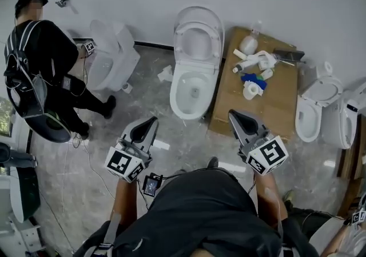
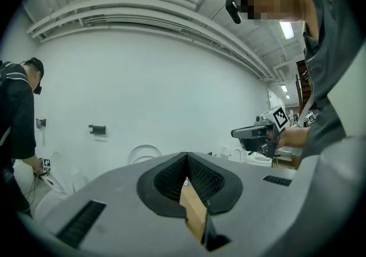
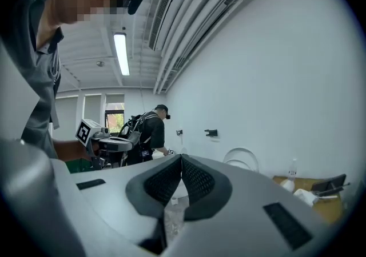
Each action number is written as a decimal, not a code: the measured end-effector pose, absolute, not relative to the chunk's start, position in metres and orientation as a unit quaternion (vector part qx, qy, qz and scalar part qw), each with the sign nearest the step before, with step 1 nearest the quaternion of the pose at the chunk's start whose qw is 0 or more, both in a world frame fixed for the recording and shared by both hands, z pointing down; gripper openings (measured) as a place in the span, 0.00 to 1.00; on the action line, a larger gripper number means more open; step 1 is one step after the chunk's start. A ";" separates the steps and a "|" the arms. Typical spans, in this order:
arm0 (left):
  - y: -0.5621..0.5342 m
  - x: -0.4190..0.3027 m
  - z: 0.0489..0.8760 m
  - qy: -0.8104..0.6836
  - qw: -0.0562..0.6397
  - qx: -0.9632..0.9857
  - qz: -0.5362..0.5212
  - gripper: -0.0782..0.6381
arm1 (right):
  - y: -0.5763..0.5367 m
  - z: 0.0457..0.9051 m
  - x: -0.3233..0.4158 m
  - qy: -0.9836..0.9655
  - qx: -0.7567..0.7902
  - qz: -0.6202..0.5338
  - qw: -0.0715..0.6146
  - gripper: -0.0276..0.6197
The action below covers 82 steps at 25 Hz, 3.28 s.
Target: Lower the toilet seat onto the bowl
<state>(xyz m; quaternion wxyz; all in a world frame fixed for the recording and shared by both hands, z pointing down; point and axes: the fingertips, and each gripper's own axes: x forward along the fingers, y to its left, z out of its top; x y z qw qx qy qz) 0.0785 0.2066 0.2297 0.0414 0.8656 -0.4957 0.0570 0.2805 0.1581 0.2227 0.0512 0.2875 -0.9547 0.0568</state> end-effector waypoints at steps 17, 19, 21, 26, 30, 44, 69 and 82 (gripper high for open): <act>0.140 0.032 0.237 -0.453 0.040 0.889 0.046 0.12 | 0.111 0.226 0.226 -0.941 0.327 0.061 0.058 0.05; 0.132 0.017 0.232 -0.445 0.030 0.894 0.038 0.12 | 0.110 0.222 0.209 -0.939 0.334 0.056 0.058 0.05; 0.129 0.001 0.228 -0.438 0.024 0.898 0.028 0.12 | 0.110 0.220 0.191 -0.937 0.339 0.050 0.061 0.05; 0.127 -0.040 0.227 -0.428 0.018 0.904 0.019 0.12 | 0.108 0.210 0.152 -0.931 0.357 0.039 0.065 0.05; 0.128 -0.064 0.232 -0.425 0.018 0.905 0.018 0.12 | 0.113 0.208 0.128 -0.929 0.360 0.034 0.076 0.05; 0.096 -0.060 0.257 -0.444 0.055 0.894 0.030 0.12 | 0.054 0.227 0.131 -0.936 0.338 0.052 0.080 0.05; -0.060 -0.036 0.238 -0.470 0.032 0.880 0.070 0.12 | -0.083 0.236 0.175 -0.944 0.316 0.075 0.058 0.05; -0.140 -0.110 0.259 -0.422 0.051 0.905 0.037 0.12 | -0.126 0.233 0.120 -0.912 0.390 0.078 0.102 0.05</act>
